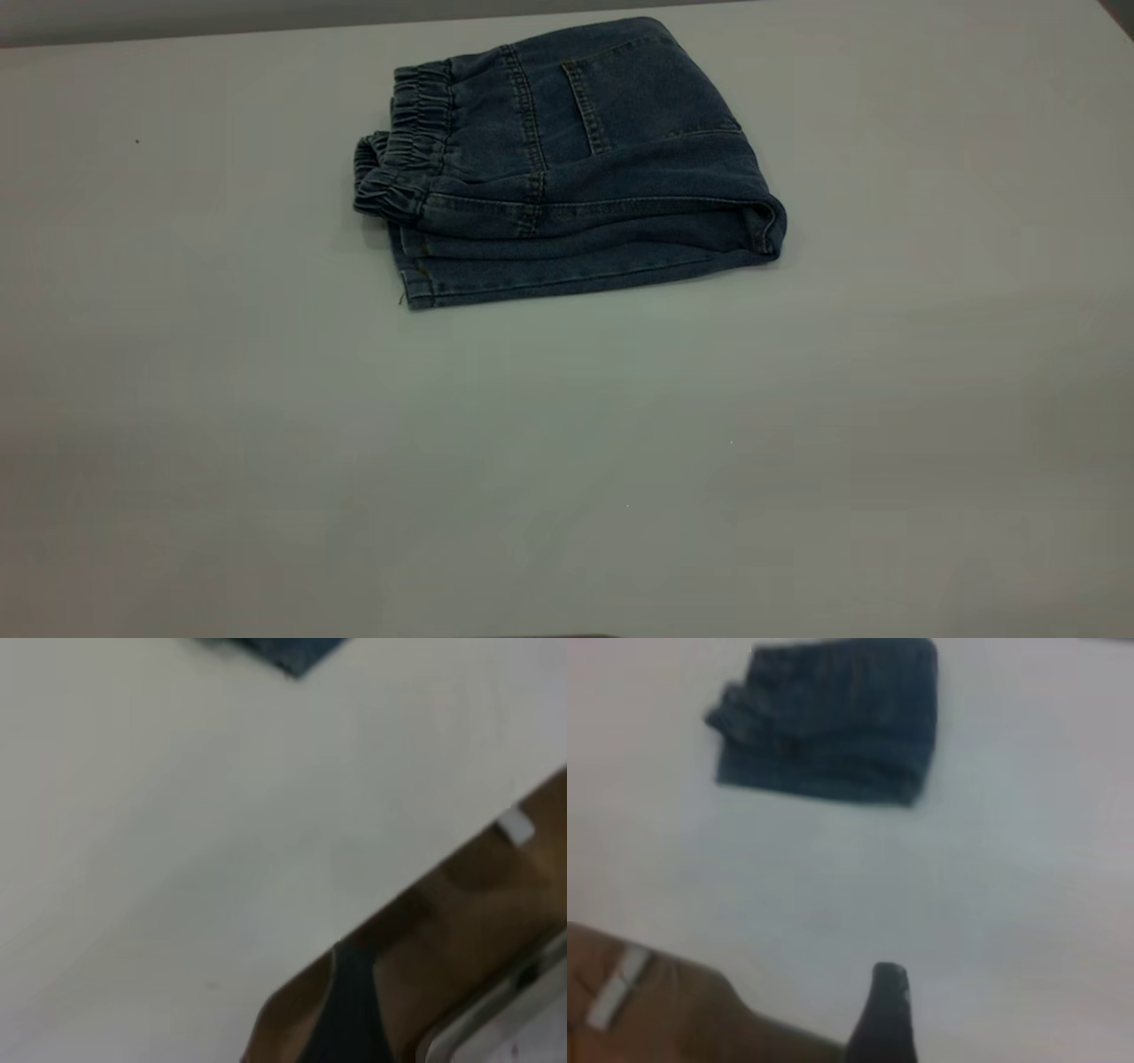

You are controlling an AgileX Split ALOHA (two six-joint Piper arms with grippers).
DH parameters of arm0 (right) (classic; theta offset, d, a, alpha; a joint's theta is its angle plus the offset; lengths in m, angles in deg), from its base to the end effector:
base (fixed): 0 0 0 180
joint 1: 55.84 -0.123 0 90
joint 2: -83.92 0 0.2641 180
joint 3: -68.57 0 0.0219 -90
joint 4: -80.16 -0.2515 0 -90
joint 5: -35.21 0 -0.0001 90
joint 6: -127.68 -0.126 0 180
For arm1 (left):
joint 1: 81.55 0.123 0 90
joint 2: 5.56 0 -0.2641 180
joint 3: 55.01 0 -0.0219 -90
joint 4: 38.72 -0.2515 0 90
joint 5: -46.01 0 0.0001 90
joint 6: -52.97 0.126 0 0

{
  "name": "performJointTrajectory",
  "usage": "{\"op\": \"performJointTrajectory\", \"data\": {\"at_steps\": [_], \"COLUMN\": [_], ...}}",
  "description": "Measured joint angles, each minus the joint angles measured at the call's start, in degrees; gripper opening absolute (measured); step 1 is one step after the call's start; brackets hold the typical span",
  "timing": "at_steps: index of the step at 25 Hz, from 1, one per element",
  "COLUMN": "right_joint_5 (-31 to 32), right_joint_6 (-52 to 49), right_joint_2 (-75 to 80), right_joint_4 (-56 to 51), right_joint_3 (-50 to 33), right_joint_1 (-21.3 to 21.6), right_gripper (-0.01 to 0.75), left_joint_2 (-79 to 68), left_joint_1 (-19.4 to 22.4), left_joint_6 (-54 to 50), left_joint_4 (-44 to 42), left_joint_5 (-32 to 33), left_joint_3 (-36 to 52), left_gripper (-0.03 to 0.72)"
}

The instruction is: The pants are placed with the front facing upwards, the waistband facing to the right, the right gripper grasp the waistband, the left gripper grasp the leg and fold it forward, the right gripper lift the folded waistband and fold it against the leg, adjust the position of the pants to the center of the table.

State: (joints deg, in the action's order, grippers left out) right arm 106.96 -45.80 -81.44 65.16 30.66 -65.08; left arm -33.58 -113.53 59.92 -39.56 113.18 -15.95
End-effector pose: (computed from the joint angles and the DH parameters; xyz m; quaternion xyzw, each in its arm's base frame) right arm 0.0270 0.0358 0.2922 -0.1417 0.8653 0.1397 0.4600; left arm 0.0689 -0.0410 0.2772 0.3070 0.8687 -0.0771 0.3811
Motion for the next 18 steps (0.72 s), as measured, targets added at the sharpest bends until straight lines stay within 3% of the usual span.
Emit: {"op": "performJointTrajectory", "data": {"at_steps": [8, 18], "right_joint_5": [-5.0, -6.1], "right_joint_6": [2.2, 2.2], "right_joint_2": [0.0, -4.0], "right_joint_4": [3.9, 4.1], "right_joint_3": [-10.4, -11.4], "right_joint_1": [0.0, 0.0], "right_gripper": [0.587, 0.587], "left_joint_2": [0.0, 0.0], "left_joint_1": [0.0, 0.0], "left_joint_6": [1.0, 1.2], "left_joint_4": [0.1, 5.1], "left_joint_5": [-0.4, -3.0], "left_joint_3": [6.4, 9.2], "left_gripper": [0.553, 0.553]}}
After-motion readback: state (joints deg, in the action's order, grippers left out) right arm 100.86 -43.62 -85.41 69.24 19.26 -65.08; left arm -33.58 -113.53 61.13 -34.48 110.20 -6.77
